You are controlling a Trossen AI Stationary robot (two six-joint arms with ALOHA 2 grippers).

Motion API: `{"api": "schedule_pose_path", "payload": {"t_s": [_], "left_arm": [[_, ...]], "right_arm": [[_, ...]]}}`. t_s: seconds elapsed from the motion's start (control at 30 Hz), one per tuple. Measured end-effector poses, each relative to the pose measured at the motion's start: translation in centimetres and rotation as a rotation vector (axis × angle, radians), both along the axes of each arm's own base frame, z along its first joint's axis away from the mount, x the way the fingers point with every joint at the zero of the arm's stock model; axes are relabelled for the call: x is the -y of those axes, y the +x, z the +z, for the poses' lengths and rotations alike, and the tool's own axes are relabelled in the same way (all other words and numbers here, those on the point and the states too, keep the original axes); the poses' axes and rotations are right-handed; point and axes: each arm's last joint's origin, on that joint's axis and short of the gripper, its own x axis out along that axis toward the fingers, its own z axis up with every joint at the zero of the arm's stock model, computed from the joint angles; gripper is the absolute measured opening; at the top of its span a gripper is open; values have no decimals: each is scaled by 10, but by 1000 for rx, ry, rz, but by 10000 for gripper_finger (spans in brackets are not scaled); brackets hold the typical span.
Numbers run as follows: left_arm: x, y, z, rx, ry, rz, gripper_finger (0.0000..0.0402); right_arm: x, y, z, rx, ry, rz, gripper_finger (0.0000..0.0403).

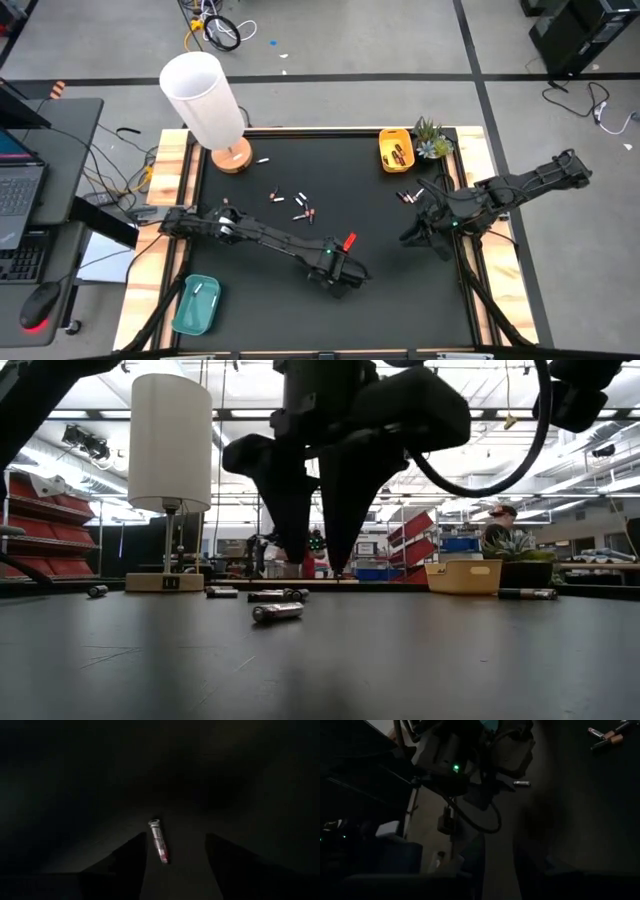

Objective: Sort batteries
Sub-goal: Put the silver battery into the blue bin

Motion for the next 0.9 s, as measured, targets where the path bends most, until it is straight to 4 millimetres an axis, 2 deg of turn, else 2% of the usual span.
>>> {"api": "schedule_pose_path", "payload": {"t_s": [0.07,0.13,0.2,0.33,0.4,0.47,0.57,0.63,0.73,0.9], "left_arm": [[2,-2,0,-11,4,-7,214],[4,-7,10,-8,4,-11,214],[6,-14,35,48,-3,9,214],[3,-35,99,236,43,82,214],[-2,-45,116,273,71,106,214],[-4,-49,122,277,86,104,213],[-5,-56,123,235,134,69,209],[-5,-58,117,195,150,39,202],[-6,-62,94,117,169,9,189],[-8,-70,56,155,84,8,172]], "right_arm": [[0,0,0,-1,2,-2,87],[0,0,0,-4,7,-6,86],[0,0,0,-5,10,-7,85],[0,0,0,-3,1,-20,85],[1,1,0,1,0,-24,85],[1,1,0,5,0,-26,85],[1,1,1,10,0,-26,85],[1,1,1,14,3,-27,85],[1,2,2,23,14,-30,85],[0,2,3,23,25,-36,85]]}}
